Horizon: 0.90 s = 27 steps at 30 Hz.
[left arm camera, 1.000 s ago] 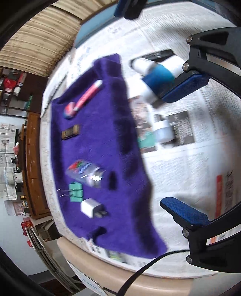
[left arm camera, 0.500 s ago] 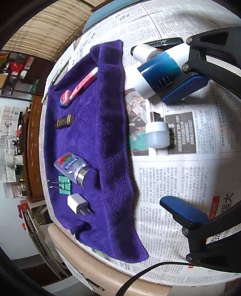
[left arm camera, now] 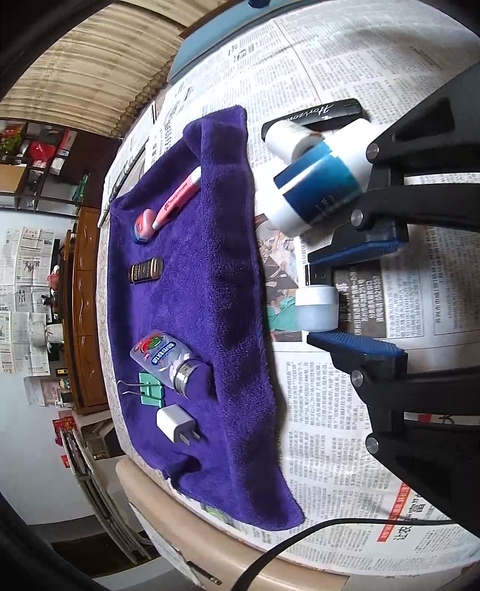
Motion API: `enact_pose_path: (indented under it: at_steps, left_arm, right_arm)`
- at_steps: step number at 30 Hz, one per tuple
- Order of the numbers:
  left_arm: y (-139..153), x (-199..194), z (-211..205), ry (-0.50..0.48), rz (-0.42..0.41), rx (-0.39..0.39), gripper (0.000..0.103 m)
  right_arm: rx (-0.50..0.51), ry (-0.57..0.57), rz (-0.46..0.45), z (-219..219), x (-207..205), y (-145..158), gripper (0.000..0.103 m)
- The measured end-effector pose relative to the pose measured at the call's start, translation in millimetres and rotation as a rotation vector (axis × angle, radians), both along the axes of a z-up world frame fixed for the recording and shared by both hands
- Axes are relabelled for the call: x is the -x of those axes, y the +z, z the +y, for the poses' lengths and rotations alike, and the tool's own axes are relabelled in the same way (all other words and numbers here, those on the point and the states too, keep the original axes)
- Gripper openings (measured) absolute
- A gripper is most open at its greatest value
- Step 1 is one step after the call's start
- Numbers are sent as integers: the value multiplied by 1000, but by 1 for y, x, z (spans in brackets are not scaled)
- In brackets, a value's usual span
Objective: Organize rigid objects
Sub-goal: 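Grasp the small white cap with the left tool while the right tool grasps the black Horizon case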
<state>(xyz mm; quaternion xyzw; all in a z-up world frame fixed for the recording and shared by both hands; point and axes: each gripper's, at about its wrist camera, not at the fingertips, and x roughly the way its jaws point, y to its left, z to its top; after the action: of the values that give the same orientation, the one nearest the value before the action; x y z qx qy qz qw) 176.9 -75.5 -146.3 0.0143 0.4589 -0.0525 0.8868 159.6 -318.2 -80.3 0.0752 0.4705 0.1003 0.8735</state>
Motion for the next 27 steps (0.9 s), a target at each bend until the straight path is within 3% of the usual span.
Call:
enact_pose_path:
  at_steps: [19,27]
  left_arm:
    - [10,20,36,8,13,77,34]
    - [7,27,45,-2,28,114,34]
  right_arm:
    - [213,67,85,60,-16,-50,103]
    - [245,63,98,79,-26,-73,103]
